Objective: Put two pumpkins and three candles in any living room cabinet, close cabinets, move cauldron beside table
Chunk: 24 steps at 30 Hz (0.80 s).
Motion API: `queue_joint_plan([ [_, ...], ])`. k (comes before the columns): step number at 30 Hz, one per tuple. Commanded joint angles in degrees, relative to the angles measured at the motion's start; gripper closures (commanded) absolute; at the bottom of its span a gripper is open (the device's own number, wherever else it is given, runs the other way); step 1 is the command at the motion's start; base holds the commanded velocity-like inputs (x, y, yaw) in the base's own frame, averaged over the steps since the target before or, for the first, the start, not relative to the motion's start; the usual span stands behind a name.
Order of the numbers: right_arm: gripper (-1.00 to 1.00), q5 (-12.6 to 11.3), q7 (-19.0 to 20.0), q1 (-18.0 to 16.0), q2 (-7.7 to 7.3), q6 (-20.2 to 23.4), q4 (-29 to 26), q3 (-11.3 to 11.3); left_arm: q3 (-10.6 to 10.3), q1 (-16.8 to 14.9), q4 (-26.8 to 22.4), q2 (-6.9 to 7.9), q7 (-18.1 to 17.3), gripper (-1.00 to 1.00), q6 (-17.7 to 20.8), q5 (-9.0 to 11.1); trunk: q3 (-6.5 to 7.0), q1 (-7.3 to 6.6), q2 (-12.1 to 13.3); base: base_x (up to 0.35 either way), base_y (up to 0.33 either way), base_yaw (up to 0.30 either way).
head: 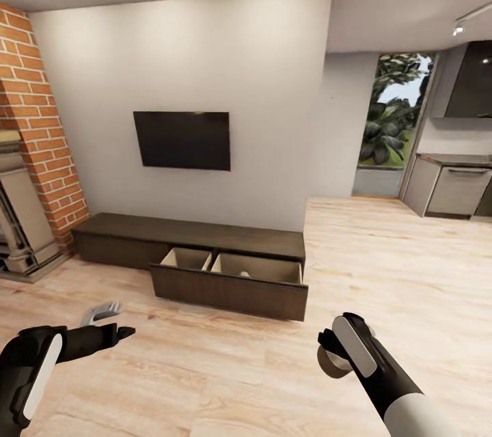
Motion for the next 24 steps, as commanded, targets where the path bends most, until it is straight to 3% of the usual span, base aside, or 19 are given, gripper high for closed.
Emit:
queue_joint_plan([
  [1,1.00,0.10,0.00,-0.01,-0.01,0.00,0.01,0.01,0.00,0.00,0.00,0.00,0.00,-1.00,0.00,0.00,0.00,0.00,0.00,0.287,0.222,-0.280],
  [5,1.00,0.22,-0.03,-0.01,0.01,0.00,-0.04,0.19,0.00,0.00,0.00,0.00,0.00,-1.00,0.00,0.00,0.00,0.00,0.00,0.285,0.227,-0.168],
  [24,1.00,0.04,0.05,-0.01,0.01,0.08,-0.40,0.18,0.09,0.00,0.00,0.00,0.00,-1.00,0.00,0.00,0.00,0.00,0.00,0.229,0.265,-0.021],
])
